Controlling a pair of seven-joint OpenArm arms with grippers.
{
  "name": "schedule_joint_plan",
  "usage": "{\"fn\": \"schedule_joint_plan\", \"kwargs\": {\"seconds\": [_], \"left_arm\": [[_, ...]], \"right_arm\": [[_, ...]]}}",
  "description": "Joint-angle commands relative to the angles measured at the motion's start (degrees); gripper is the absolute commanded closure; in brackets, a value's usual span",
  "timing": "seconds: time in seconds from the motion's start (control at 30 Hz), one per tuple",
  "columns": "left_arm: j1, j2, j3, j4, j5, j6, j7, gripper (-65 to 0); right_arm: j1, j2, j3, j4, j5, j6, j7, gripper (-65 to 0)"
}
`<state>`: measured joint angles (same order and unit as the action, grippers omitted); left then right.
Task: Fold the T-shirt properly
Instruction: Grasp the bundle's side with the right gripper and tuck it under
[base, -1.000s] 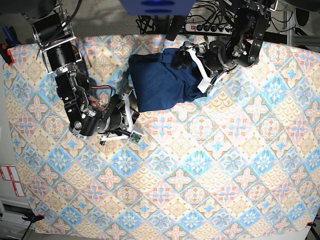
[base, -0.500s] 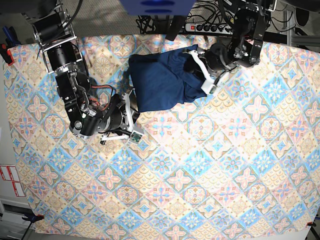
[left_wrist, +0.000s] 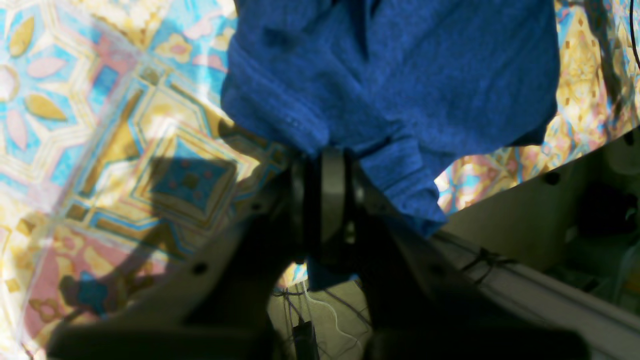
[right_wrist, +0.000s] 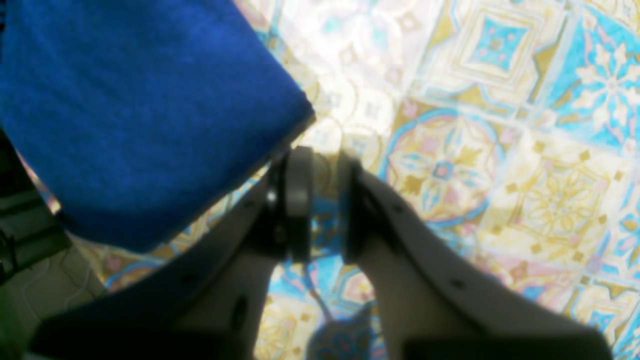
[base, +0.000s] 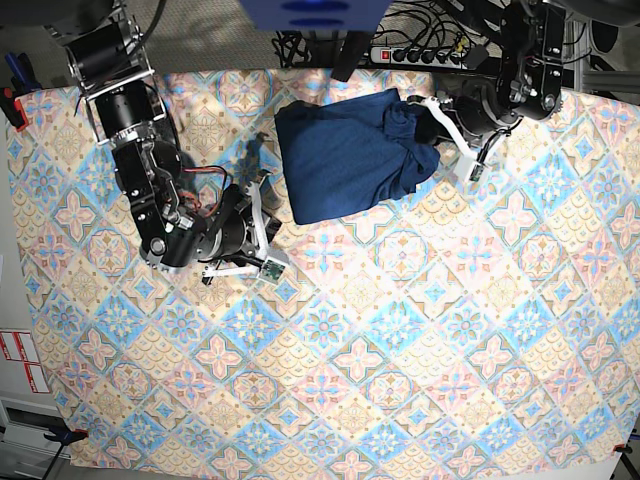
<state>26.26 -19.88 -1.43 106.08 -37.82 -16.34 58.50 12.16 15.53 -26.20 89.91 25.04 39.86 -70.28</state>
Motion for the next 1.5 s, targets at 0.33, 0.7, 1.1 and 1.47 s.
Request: {"fn": "schedule_joint_plan", "kwargs": {"seconds": [0.33,0.7,1.1,1.47], "left_arm": [[0.1,-1.3,4.9,1.0,-0.6,-0.2,2.7,-43.1],[1.2,-7.3,-1.0,1.0,-0.5,0.0,-0.1,-44.2],[1.6,-6.0,3.6,1.0,-0.5,-0.1,1.5,-44.1],[1.1,-5.7,3.1,0.8,-0.4,0.0,1.1,-44.1]], "right_arm": [[1.7,-0.1,-11.2,7.5,0.8,0.1,0.7,-9.1],[1.7,-5.2,-13.0,7.9,0.8,0.1,4.7,-9.1],[6.6,-11.0,-21.9,-8.9,0.4,0.1,7.7,-9.1],[7.9,-11.0,-20.8,-18.7,0.4,0.1,17.2,-9.1]]}}
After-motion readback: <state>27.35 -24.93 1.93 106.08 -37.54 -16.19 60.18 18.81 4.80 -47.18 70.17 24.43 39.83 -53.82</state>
